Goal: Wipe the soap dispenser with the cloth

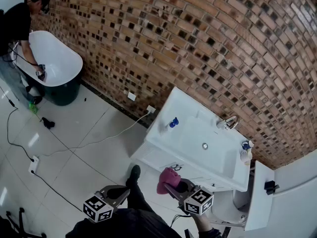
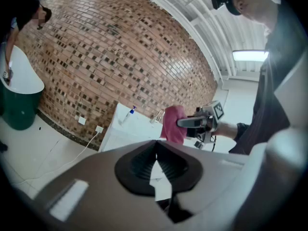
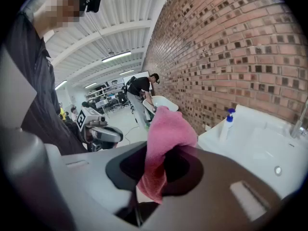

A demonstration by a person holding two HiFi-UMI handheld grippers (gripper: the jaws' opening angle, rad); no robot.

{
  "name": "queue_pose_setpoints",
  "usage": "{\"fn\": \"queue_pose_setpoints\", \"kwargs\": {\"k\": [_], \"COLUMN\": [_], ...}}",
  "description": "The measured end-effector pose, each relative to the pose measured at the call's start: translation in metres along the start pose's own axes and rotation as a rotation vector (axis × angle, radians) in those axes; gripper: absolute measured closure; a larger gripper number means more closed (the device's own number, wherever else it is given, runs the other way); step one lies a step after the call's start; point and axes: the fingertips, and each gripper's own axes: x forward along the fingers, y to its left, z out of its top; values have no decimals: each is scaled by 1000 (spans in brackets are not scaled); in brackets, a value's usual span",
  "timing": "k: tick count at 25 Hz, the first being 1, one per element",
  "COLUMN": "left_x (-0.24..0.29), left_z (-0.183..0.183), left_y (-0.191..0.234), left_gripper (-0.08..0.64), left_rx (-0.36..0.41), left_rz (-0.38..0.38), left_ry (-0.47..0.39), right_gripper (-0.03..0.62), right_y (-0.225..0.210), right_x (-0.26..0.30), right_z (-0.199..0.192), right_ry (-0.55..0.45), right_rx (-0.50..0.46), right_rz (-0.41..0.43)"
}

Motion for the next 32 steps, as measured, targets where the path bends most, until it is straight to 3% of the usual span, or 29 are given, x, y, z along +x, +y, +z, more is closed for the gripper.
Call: {"fn": "queue_pose_setpoints", "kwargs": {"k": [8, 15, 22, 32], "left_x": [123, 210, 240, 278], "left_z": [104, 181, 192, 209], "left_y": [74, 111, 127, 128], "left_gripper": [559, 559, 558, 558], "left_rx": [21, 21, 4, 81], "left_rz": [23, 76, 95, -13], "left_ry": [1, -17, 26, 105], "right_gripper": [523, 523, 523, 522], "right_y": [-215, -331, -320, -238], "right_x": [28, 80, 108, 101], "right_z": [94, 155, 147, 92], "right_ry": [-58, -78, -41, -1], "right_rx": [-68, -137, -204, -400], "right_rz": [-200, -153, -49, 92]}}
